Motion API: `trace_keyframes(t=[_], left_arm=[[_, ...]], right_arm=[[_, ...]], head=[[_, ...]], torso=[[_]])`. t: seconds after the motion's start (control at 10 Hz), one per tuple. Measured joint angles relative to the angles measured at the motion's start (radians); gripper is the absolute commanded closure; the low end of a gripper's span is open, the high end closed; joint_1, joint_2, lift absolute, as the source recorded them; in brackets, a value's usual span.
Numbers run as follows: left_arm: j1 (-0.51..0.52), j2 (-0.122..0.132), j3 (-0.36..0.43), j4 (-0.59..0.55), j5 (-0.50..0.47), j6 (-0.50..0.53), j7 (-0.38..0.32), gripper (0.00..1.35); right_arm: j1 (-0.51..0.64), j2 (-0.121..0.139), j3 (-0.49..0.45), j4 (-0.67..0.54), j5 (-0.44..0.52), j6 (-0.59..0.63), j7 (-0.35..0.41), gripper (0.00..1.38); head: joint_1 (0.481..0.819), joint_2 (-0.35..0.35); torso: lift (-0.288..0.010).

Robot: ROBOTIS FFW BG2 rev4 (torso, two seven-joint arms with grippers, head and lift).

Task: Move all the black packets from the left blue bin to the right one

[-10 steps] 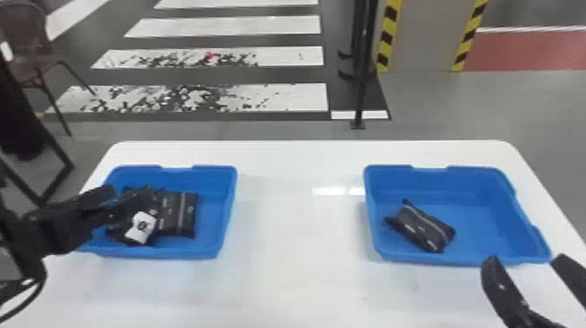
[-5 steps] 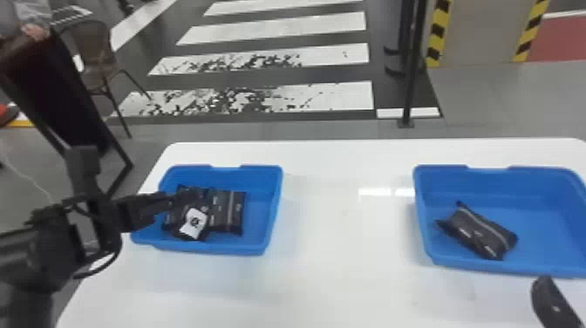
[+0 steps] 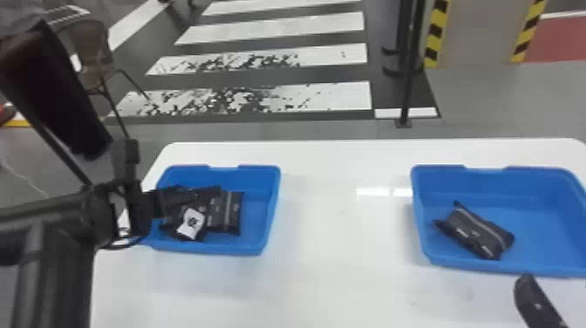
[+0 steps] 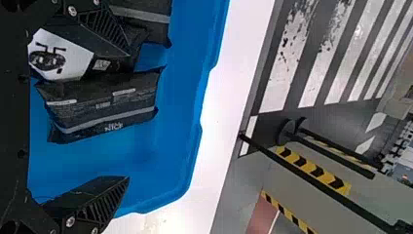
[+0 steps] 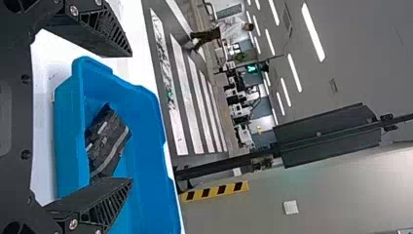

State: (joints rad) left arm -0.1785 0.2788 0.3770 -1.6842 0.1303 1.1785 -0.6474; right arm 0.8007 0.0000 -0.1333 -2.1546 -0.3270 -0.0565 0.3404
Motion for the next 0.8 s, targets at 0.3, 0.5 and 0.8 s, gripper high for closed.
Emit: trace_keyframes(t=[0.3, 0.5, 0.8], left_arm=[[-0.092, 0.007, -0.086, 0.112, -0.032, 0.021, 0.001, 0.13], [-0.113, -0.003, -0.113, 0.128, -0.065, 0.051, 0.008, 0.14], [-0.130, -0.016, -0.148, 0.134, -0.105, 0.096, 0.025, 0.14]], right_arm=[[-0.020, 0.000, 0.011, 0.024, -0.010, 0.000, 0.001, 0.12], [-0.026, 0.000, 0.012, 0.038, -0.022, 0.002, 0.002, 0.12], [-0.031, 0.000, 0.014, 0.052, -0.043, 0.006, 0.003, 0.12]], head=[[0.695, 0.161], [0.695, 0.151], [0.695, 0.139]], torso=[[-0.138], [-0.138], [-0.138]])
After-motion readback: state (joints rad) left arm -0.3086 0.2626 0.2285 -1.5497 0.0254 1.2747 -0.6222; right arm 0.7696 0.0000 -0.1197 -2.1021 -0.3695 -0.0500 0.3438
